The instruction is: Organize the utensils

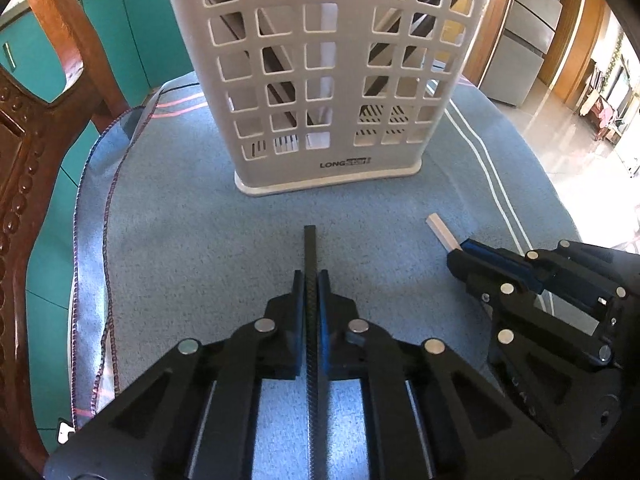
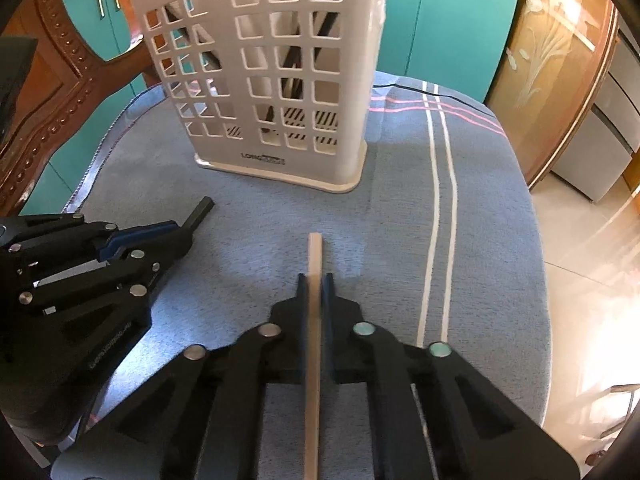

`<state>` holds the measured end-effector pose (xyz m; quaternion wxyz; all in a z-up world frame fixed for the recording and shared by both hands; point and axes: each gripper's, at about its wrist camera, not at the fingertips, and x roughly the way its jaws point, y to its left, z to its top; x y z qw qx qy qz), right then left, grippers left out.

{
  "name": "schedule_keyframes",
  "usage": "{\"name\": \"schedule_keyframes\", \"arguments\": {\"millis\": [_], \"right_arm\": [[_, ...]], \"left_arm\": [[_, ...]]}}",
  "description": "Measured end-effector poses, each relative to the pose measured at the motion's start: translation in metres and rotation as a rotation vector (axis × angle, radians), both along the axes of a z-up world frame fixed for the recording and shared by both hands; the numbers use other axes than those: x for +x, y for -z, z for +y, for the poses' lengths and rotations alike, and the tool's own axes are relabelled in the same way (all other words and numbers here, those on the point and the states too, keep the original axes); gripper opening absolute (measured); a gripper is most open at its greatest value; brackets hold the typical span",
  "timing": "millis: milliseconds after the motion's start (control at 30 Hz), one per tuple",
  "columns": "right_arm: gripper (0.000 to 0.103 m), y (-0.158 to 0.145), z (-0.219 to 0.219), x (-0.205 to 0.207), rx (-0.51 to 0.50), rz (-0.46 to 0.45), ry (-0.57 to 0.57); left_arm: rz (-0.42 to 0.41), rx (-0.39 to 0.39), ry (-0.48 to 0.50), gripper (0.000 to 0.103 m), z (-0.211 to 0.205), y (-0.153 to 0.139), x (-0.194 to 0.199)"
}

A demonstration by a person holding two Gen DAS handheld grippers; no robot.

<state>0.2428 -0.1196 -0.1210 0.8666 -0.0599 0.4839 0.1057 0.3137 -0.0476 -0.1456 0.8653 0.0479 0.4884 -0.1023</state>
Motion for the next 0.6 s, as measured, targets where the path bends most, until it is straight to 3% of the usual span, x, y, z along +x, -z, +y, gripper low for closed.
{"name": "schedule_keyframes", "arguments": {"millis": [200, 300, 500, 600], "right_arm": [[0.007, -0.004, -0.004, -0.003, 0.043, -0.011, 0.009], [0.007, -0.023, -0.015, -0.013, 0.089, -0.063, 0.012], [0.007, -0.080, -0.051, -0.052, 0.259, -0.189, 0.041], [0.007, -0.100, -0.063, -0.069, 0.323, -0.219, 0.053]], "left_arm": [[-0.006, -0.023, 0.004, 0.007, 0.005, -0.001, -0.009], [-0.057, -0.049, 0.019, 0.007, 0.007, -0.014, -0.019], [-0.179, -0.132, 0.016, 0.007, 0.025, -0.067, -0.056], [-0.253, -0.195, 0.014, 0.007, 0.037, -0.108, -0.077]]}}
